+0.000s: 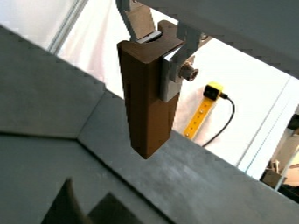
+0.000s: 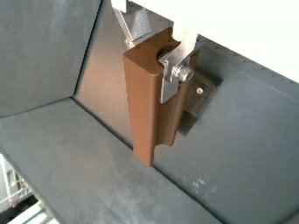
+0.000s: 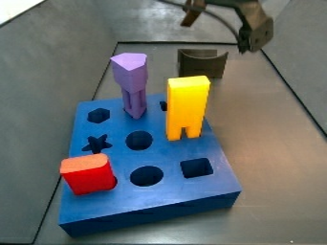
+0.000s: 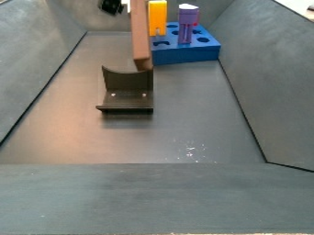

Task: Pick up the arch object. Move up. Place the arch object on the fixture. Regrasp the arch object. Move to above the board. Insert the arch object.
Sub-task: Move to above the board.

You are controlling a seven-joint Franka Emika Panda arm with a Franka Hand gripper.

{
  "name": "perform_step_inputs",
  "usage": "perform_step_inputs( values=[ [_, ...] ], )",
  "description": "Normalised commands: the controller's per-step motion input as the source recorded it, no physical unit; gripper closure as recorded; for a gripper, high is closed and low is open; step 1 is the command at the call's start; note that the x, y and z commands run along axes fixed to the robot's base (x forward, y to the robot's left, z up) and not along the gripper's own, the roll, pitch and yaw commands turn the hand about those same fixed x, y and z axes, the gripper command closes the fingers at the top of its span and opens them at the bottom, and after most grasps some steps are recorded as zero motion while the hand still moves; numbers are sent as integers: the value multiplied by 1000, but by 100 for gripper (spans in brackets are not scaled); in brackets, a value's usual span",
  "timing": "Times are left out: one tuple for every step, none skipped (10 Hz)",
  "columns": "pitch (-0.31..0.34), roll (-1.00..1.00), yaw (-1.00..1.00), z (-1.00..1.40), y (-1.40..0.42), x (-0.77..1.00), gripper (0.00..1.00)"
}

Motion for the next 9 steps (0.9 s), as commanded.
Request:
perform_step_inputs(
  values=[
    [140, -49, 197, 1000, 28, -107, 100],
    [82, -47, 206, 1000, 19, -92, 100],
    [48, -40, 200, 1000, 18, -83, 100],
    [2, -39, 177, 1000, 13, -70, 100],
    [-15, -39, 160, 1000, 12, -66, 100],
    [-51, -42, 108, 980, 6, -52, 100],
    [-57, -42, 86, 890, 6, -45, 100],
    [-54, -45, 45, 710, 1, -37, 100],
    [-51, -45, 27, 625, -1, -32, 100]
  ],
)
